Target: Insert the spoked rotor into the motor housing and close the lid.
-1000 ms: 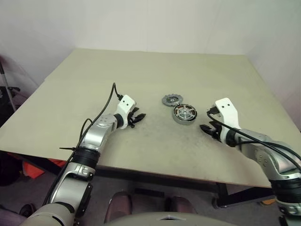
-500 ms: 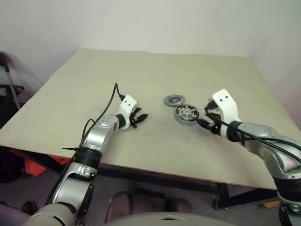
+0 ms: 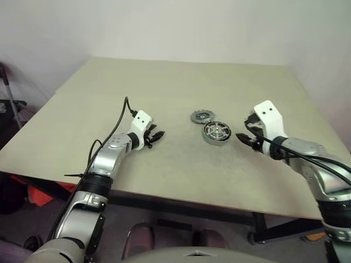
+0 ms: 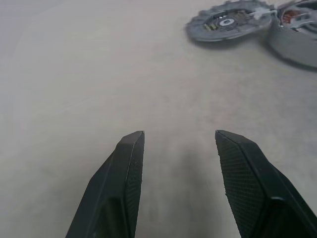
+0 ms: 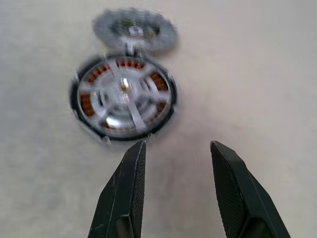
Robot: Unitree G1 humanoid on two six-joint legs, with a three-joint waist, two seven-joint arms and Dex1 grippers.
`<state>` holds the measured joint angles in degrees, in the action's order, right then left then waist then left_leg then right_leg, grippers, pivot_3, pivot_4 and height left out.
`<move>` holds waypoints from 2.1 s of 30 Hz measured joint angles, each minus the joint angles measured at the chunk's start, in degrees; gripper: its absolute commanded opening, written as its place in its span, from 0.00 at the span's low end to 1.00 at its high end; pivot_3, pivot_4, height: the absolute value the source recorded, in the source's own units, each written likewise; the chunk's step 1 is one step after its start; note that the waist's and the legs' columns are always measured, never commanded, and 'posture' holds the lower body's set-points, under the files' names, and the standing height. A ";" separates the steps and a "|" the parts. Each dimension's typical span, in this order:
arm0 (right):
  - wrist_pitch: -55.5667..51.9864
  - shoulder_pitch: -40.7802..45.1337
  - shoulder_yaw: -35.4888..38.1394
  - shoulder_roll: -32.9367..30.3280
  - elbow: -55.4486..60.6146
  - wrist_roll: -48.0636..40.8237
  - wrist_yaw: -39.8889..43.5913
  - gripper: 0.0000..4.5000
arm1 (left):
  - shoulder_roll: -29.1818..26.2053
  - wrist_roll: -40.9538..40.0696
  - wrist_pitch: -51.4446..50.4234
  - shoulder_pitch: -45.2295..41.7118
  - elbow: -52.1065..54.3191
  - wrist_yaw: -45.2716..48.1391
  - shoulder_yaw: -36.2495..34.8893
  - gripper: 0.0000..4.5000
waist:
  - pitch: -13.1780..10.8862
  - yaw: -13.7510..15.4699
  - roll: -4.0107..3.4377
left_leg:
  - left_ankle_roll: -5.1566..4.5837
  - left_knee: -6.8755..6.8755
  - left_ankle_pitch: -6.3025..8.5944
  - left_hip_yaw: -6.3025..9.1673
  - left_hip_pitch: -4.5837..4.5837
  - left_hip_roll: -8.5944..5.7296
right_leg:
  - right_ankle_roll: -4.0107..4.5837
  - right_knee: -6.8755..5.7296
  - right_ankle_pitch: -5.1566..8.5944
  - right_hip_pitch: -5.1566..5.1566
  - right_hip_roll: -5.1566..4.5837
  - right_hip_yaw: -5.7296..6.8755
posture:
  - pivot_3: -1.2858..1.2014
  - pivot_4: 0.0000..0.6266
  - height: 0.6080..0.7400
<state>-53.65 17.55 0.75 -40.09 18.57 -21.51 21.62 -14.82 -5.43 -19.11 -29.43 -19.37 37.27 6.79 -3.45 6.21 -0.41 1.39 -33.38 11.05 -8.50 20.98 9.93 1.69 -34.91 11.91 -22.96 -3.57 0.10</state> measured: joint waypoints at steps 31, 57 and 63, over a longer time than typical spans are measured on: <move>17.14 8.57 -5.95 2.04 -17.98 15.26 6.83 0.51 | 1.63 -0.12 0.47 -0.34 1.15 -1.49 0.07 0.54 | 0.02 -0.44 0.00 | -0.12 -0.05 -0.01 0.01 0.06 -0.01 | 0.04 0.03 -0.01 -0.03 -0.09 0.17 | 0.52 0.00 1.00; 22.01 10.49 -5.64 4.86 -24.77 19.52 4.92 0.47 | 1.35 -1.13 -0.18 -0.32 2.75 -3.12 -0.53 0.54 | 0.02 -0.51 0.01 | -0.13 -0.06 -0.02 0.01 0.08 -0.01 | 0.04 0.03 -0.02 -0.03 -0.09 0.18 | 0.52 0.00 1.00; 22.53 11.15 -4.13 5.30 -26.57 19.64 3.69 0.07 | 1.03 -1.17 -0.46 -0.21 3.78 -3.21 -0.75 0.54 | 0.02 -0.53 0.01 | -0.13 -0.07 -0.02 0.01 0.08 -0.01 | 0.05 0.02 -0.02 -0.03 -0.09 0.18 | 0.52 0.00 1.00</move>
<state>-31.13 28.70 -3.38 -34.79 -8.00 -1.86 25.31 -13.79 -6.59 -19.57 -29.64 -15.59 34.06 6.04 -3.42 5.68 -0.41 1.26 -33.46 11.03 -8.49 21.06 9.92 1.74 -34.89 11.89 -22.99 -3.66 0.29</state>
